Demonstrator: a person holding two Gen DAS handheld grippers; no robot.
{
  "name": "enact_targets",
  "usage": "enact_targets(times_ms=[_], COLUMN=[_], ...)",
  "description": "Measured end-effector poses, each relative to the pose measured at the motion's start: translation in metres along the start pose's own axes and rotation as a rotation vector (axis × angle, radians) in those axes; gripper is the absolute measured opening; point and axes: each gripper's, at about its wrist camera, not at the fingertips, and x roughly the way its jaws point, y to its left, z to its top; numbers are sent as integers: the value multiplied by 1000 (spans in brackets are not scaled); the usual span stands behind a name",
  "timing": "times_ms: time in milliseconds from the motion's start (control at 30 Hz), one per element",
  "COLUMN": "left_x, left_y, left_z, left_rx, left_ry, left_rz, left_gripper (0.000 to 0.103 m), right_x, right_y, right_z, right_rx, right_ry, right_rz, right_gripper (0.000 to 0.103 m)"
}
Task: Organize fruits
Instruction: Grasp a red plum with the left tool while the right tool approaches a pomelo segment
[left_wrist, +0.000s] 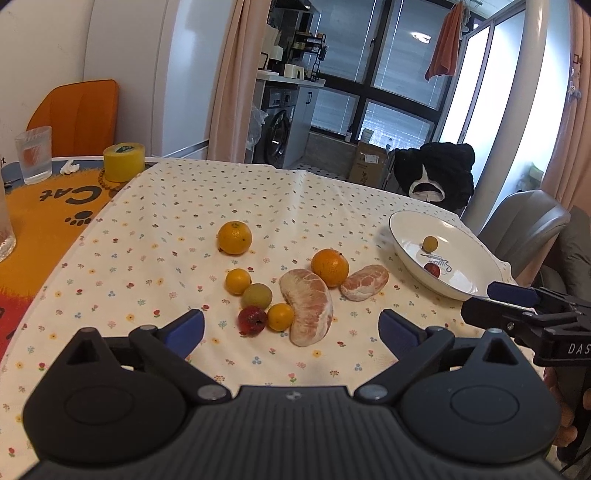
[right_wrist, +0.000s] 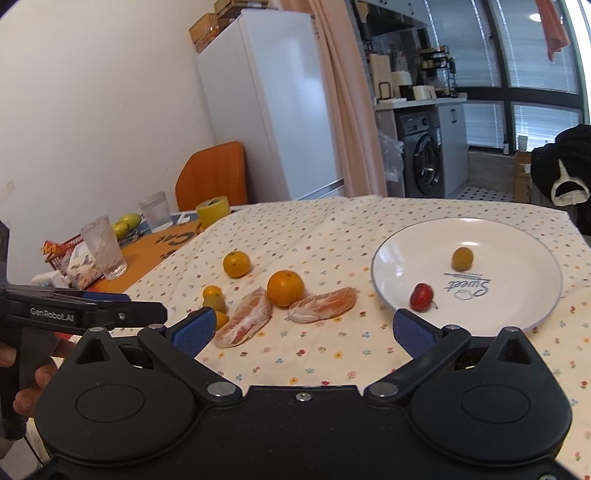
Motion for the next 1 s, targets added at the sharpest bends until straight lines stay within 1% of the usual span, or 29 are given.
enact_targets(times_ms=[200,267,300,367,400,433,500,567,600,667,700,767,833,1000], left_x=[9,12,14,18,20,22,25,29,30,32,34,37,40,48], left_y=[6,8,9,11,13,14,16,18,19,21,22,23,24,26], left_z=[-1,-1,-1,0,0,0,-1,-2,-2,-2,-3,-3,-4,-5], left_rx=[-5,-8,-11,-18,-20,-21,-23,-25,-26,-29,-29,-26,-25,-23], left_ry=[-12,-7,-5,-1,2,7,13,21,24,29,34,43,54,70], left_rz=[37,38,39,43,45,47,49,53,54,55,57,58,56,55], left_gripper=[96,90,88,79,76,70,66,57,55,47,45,38,35,35], right_x=[13,17,20,24,26,28,32,35,37,40,42,46,50,62], right_y=[-2,-3,-3,-4,-4,-4,-5,-6,-6,-6,-6,-6,-6,-7], right_z=[1,2,2,2,3,3,3,4,4,5,5,6,6,5], right_rx=[18,21,22,21,20,20,21,24,24,24,22,23,26,27], right_ry=[26,36,41,51,55,60,67,73,75,82,84,91,99,125], right_rz=[27,28,30,33,33,35,37,38,40,41,42,42,43,37], right_gripper=[101,96,94,90,89,88,88,88,88,87,87,86,84,79])
